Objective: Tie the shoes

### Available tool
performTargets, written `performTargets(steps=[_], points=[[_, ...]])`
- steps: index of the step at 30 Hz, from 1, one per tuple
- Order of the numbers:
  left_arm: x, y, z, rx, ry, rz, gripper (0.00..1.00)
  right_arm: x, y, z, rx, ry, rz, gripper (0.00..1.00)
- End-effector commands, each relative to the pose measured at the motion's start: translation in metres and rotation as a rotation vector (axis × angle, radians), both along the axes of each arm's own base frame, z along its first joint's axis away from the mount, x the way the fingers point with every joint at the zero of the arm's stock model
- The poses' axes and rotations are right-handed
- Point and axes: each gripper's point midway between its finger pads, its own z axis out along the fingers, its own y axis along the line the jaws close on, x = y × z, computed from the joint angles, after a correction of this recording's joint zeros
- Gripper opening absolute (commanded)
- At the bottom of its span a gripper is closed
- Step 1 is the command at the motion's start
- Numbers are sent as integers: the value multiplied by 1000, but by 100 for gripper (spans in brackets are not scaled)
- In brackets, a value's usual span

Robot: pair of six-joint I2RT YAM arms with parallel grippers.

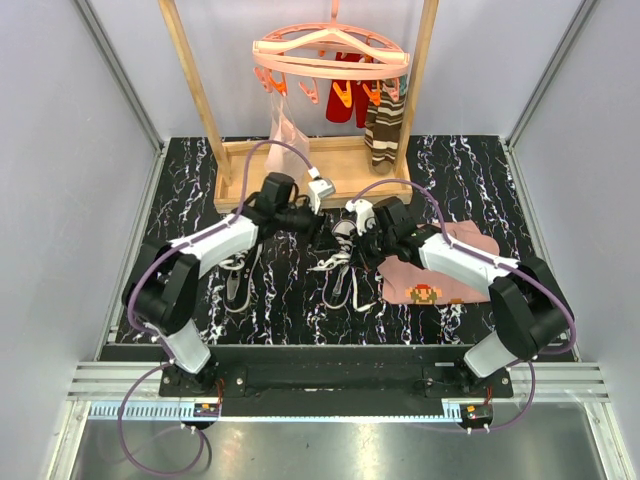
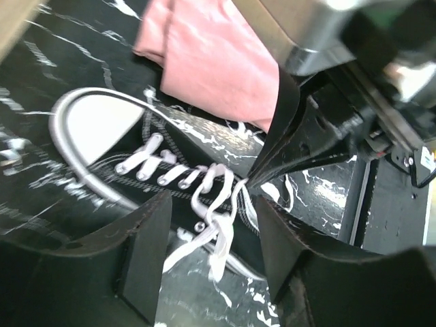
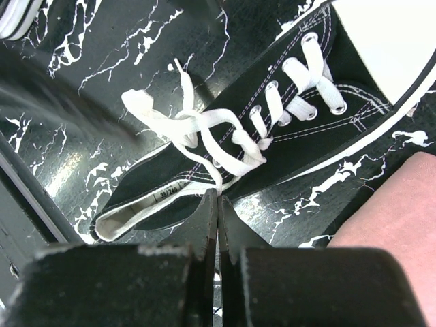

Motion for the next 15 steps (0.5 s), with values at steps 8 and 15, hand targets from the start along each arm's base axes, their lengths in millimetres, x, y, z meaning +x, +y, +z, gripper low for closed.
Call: performTargets(steps=[8, 15], points=[[-8, -21, -19, 20, 78, -130, 61, 13, 9, 9, 27, -29, 7, 0], [-7, -20, -25, 38, 77, -138, 52, 17, 11, 12, 31, -37, 4, 0]])
